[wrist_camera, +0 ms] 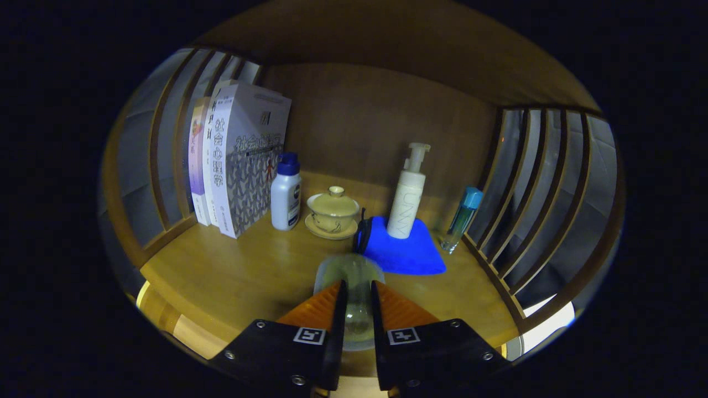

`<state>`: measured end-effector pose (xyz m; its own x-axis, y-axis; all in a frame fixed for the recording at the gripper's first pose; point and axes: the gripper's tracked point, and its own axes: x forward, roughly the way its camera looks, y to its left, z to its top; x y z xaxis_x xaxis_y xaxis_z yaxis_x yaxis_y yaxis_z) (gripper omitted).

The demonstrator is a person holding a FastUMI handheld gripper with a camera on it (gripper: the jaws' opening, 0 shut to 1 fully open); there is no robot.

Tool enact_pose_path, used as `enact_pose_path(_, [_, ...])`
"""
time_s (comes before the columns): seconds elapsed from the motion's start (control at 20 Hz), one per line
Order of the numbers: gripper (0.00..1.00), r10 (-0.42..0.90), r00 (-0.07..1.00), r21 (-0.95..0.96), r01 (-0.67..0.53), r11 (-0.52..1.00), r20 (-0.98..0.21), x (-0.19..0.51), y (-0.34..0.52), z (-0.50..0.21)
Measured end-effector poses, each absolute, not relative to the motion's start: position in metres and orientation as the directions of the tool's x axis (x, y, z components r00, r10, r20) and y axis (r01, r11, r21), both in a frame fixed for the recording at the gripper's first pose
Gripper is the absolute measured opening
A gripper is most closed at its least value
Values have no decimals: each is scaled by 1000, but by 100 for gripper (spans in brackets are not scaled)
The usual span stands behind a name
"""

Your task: Pull open the drawer, take out the items inside it, and place them on the countertop above the cabinet.

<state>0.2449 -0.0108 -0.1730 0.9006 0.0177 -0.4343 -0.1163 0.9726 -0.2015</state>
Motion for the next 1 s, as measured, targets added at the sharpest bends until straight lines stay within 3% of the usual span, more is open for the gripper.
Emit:
enact_pose_path(0.05, [29,45,900,-171,-131,977,-434,241,-6,-174])
enact_pose_path(0.3, [97,119,946,-104,-157,982,-301,216,6,-139])
enact_pose_path(0.75, [96,224,974,-73,-227,971,-44,86,49,-57])
enact_pose_path(1.0, [96,314,949,-77,-312,947,13,11,85,-62])
